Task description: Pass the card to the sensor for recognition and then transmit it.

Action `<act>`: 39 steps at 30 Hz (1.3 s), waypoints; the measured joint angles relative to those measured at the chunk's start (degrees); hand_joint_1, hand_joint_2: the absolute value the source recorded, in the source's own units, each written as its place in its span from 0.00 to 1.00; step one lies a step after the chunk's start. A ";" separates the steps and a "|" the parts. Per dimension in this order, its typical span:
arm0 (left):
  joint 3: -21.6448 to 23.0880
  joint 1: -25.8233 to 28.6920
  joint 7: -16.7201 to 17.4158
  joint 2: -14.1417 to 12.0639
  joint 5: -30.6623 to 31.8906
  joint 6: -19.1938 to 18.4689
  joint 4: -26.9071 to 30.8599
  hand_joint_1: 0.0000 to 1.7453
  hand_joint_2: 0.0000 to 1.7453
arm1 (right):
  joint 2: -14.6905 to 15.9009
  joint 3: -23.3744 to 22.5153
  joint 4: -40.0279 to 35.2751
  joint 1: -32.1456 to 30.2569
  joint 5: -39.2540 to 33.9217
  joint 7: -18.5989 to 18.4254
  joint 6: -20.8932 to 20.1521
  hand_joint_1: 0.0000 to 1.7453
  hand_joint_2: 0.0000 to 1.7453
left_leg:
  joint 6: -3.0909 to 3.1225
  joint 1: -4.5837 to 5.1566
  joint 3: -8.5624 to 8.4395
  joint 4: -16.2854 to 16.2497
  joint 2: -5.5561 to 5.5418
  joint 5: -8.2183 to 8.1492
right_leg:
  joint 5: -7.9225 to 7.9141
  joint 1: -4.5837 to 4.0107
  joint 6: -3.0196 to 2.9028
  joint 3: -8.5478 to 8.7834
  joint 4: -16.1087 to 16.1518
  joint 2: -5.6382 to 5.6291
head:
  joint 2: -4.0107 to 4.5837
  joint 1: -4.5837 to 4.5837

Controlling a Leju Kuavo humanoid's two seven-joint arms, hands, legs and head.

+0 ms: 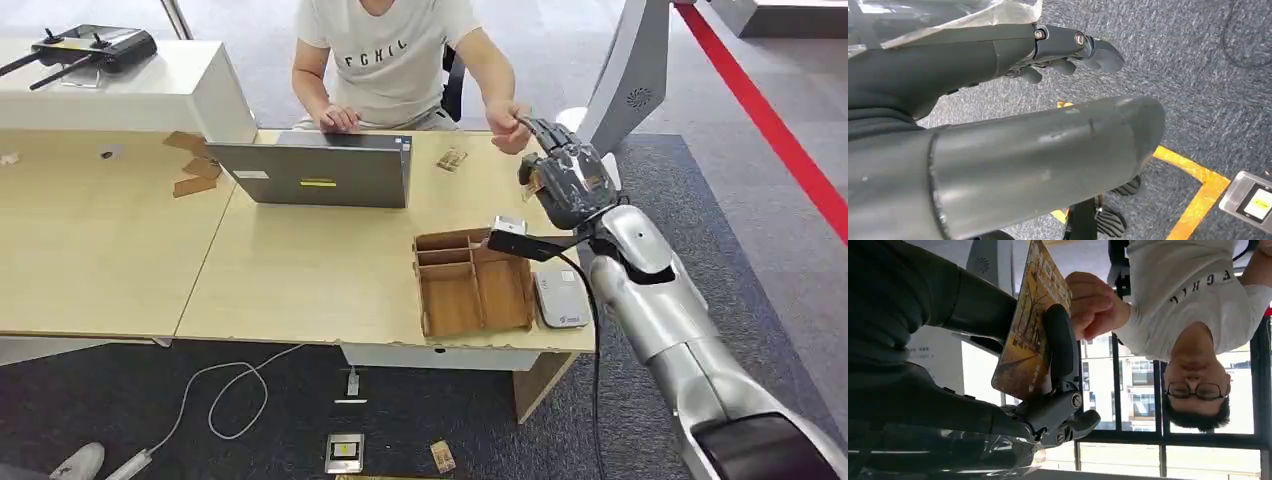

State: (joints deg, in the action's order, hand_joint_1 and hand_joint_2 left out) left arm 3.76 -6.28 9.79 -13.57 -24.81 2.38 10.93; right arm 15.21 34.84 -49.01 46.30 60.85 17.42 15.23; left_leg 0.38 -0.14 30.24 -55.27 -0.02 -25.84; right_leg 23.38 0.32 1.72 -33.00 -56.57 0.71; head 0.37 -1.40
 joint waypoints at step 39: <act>0.09 0.02 1.84 1.51 -3.26 3.26 -0.02 0.00 0.00 | 7.08 -1.47 -0.41 -7.33 -0.07 0.22 -5.42 1.00 1.00 | -0.01 -0.01 0.02 0.00 0.00 -0.01 | 0.00 0.01 0.00 -0.01 0.01 0.00 | 0.00 0.02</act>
State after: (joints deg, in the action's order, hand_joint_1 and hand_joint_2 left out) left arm 3.85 -6.25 11.63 -12.07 -28.06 5.64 10.91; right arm 22.29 33.37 -49.42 38.97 60.78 17.64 9.81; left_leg 0.37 -0.15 30.27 -55.27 -0.02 -25.85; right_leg 23.38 0.33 1.72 -33.01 -56.57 0.70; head 0.37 -1.38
